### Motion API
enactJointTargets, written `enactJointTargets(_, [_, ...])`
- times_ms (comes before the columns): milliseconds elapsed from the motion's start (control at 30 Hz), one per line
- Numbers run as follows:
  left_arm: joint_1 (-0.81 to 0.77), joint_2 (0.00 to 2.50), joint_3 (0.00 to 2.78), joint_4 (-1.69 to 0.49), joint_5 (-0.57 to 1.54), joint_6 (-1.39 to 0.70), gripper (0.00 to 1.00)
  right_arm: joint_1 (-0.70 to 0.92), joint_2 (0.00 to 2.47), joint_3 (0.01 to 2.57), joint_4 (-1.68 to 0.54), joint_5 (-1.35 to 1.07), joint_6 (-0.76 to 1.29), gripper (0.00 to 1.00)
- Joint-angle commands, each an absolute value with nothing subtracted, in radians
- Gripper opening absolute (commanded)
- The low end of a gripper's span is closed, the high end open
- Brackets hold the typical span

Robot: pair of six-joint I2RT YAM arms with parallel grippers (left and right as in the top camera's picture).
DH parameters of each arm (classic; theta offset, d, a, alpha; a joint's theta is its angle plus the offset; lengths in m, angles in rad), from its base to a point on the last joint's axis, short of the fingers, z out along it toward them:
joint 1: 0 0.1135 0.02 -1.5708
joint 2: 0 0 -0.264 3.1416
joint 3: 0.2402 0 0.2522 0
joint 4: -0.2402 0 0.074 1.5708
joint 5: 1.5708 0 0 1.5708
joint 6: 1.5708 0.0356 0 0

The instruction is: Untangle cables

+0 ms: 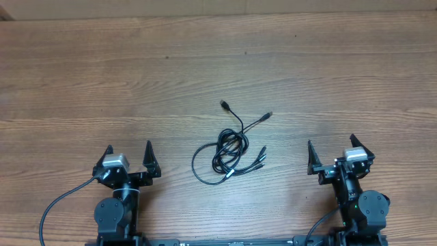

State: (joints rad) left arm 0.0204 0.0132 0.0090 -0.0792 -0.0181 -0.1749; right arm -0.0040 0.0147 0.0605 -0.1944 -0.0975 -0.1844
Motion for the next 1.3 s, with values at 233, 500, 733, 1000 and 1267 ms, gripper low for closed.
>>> enactJointTargets(233, [0.02, 0.004, 0.006, -0.078, -0.009, -0.149, 1.0, 0.003, 0.003, 0.056, -0.189, -0.098, -0.188, 1.0])
enactJointTargets(500, [0.019, 0.004, 0.006, -0.078, 0.001, -0.157, 1.0, 0.003, 0.003, 0.056, -0.189, -0.098, -0.188, 1.0])
enactJointTargets(733, [0.019, 0.009, 0.006, -0.078, 0.019, -0.157, 1.0, 0.003, 0.003, 0.056, -0.189, -0.098, -0.188, 1.0])
enactJointTargets(1000, [0.019, 0.01, 0.025, -0.095, 0.027, -0.156, 1.0, 0.003, 0.003, 0.056, -0.189, -0.098, -0.188, 1.0])
enactJointTargets(1267, [0.019, 0.011, 0.102, -0.224, 0.026, -0.126, 0.99, 0.003, 0.003, 0.056, -0.189, -0.098, -0.188, 1.0])
